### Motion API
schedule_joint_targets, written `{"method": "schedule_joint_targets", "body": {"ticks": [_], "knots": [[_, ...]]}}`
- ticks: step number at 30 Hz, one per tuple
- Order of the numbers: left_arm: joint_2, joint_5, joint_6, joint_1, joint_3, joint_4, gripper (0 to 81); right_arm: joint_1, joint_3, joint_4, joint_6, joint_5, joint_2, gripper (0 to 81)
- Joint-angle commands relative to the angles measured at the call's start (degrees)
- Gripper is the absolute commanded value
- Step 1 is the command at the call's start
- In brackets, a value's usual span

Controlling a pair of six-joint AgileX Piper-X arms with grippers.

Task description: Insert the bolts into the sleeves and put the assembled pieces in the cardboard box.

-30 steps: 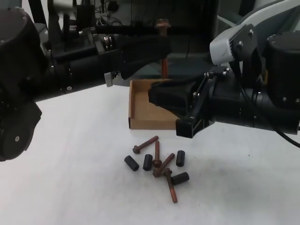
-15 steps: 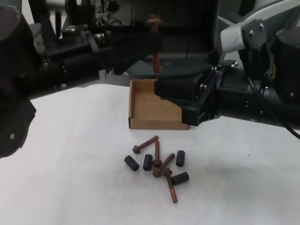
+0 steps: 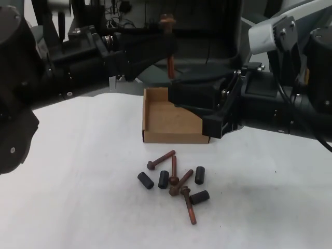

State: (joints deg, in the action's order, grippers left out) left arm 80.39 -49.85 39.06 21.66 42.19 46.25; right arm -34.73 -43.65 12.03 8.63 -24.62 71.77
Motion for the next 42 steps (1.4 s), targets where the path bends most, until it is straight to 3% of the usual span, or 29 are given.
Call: {"method": "schedule_joint_targets", "body": {"ticks": [1, 8, 30, 42], "knots": [[-0.14, -0.54, -2.23, 0.18, 0.13, 2.4, 1.7, -0.13, -0.53, 1.85, 0.36, -0.58, -0.72, 0.6], [-0.14, -0.75, -2.23, 1.88, 0.13, 2.4, 1.7, -0.4, -0.53, 3.77, 0.36, -1.57, -0.72, 0.6], [-0.14, -1.23, -6.16, 1.75, 0.13, 0.17, 1.7, -0.3, -0.53, 4.14, 0.36, 1.42, -0.72, 0.6], [-0.14, 3.15, -6.49, 1.75, 0.13, -1.02, 1.7, 1.49, -0.53, 4.14, 0.92, 4.19, -0.72, 0.6]]}}
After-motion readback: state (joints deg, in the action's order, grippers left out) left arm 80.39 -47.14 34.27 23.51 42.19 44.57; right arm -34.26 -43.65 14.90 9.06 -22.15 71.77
